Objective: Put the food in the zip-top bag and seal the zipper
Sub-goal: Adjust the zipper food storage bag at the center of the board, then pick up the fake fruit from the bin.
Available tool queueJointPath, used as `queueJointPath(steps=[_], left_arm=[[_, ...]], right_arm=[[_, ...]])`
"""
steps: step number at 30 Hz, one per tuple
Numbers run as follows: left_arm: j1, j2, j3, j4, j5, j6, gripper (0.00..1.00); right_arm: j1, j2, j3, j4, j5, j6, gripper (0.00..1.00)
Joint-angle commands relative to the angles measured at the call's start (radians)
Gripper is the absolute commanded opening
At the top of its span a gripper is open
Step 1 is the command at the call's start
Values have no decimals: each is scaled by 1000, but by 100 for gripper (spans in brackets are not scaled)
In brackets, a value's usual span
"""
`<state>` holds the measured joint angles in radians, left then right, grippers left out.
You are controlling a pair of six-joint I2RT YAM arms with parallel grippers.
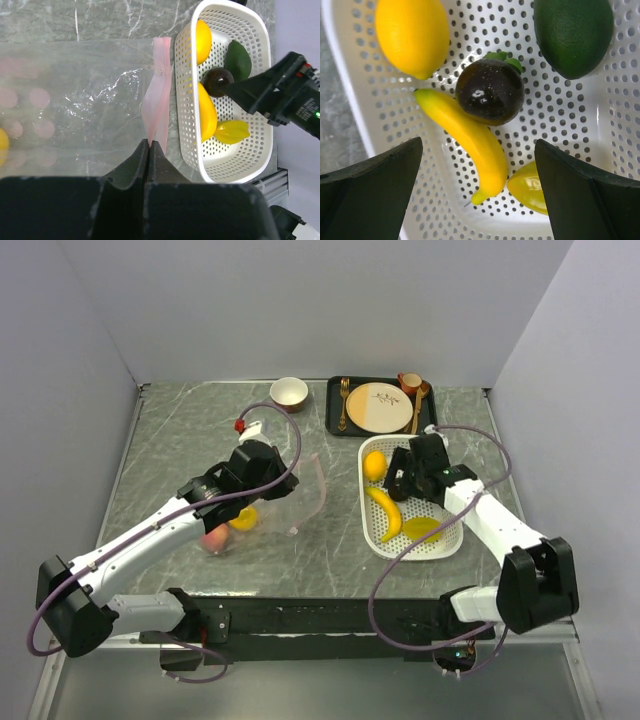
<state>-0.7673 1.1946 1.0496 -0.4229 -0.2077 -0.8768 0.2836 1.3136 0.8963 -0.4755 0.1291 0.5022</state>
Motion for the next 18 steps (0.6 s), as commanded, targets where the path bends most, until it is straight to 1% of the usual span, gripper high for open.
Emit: queueJointPath(steps=[1,8,11,13,17,18], left_arm=[[-4,-18,23,33,4,21,1],[-3,-26,20,16,-25,18,1],[-4,-18,10,45,-12,13,1],[-3,-1,12,56,-1,12,1],[-3,39,26,67,-7,7,1],[-4,58,38,64,-7,7,1]], right_arm=[[-21,74,35,43,29,-21,100],[-41,171,69,109,-28,-43,100],[-46,179,53,165,-85,-59,99],[-50,199,59,173,-77,-67,98],[-66,251,87,176,-91,-80,91],[-70,272,92,178,-92,-79,84]])
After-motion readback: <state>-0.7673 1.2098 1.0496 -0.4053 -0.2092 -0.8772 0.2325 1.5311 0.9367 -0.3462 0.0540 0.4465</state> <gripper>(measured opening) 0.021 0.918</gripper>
